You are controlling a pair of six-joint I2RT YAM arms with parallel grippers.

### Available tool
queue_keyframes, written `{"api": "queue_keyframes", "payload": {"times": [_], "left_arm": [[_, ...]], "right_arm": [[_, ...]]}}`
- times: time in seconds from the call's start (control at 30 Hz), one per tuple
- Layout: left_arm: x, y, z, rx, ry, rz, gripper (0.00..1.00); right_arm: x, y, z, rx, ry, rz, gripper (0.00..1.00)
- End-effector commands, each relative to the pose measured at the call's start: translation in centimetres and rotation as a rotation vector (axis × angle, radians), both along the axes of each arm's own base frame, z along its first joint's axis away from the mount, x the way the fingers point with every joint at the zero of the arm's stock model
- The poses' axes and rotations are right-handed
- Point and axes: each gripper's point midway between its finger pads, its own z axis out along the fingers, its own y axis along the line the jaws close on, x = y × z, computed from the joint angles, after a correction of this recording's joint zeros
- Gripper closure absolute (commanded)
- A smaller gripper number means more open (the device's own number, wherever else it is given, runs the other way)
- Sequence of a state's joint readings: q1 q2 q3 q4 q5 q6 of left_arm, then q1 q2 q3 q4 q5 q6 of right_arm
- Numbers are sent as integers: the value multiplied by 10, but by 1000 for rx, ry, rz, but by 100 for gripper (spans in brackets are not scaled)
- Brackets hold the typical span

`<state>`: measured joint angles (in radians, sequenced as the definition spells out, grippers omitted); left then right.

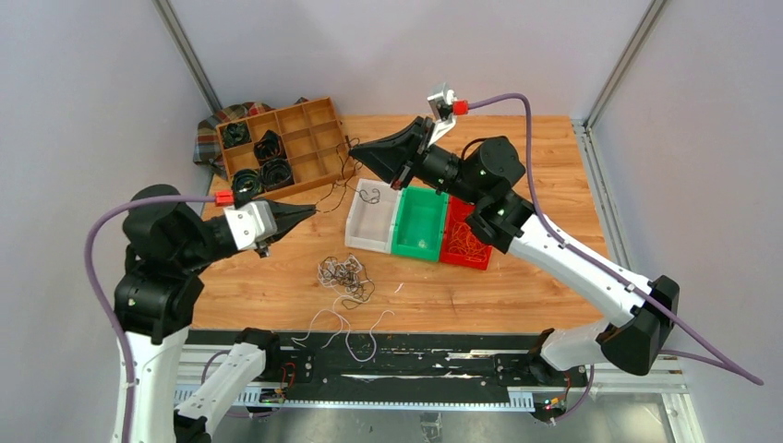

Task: Untangle the cables
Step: Place the cable in the bin.

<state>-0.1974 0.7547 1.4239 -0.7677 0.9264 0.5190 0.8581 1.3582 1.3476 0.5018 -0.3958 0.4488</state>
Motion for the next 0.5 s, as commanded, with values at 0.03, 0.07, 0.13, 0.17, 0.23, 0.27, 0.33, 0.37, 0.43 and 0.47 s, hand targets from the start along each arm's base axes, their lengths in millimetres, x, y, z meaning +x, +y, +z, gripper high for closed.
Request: {"api": "queue_keyframes", "payload": {"times": [0.03,0.07,0.13,0.17,0.23,0.27,0.33,0.37,0.43,0.47], "left_arm": [[22,0,-12,-36,-20,45,92],[24,-2,-17,-32,-3,33,91],[33,-4,-29,-28,50,37,91],[38,-4,-35,-19,61,49,91],[48,-6,-46,5,74,64,94],[53,-8,-51,17,84,66,94],[61,-12,-62,38,111,70,95],[65,-15,-68,51,125,73,94],[72,-20,-80,78,150,84,89],[76,-20,-86,87,165,94,85]], "right_arm": [[17,-15,6,71,118,1,99],[22,-16,1,70,144,-2,99],[35,-18,-8,62,197,-19,99],[41,-19,-12,59,223,-29,99],[49,-18,-19,55,264,-30,99],[51,-17,-21,56,280,-25,99],[55,-13,-24,56,306,-16,99],[57,-13,-25,52,301,-24,99],[65,-14,-32,33,304,-70,99],[72,-14,-40,7,310,-99,99]]}}
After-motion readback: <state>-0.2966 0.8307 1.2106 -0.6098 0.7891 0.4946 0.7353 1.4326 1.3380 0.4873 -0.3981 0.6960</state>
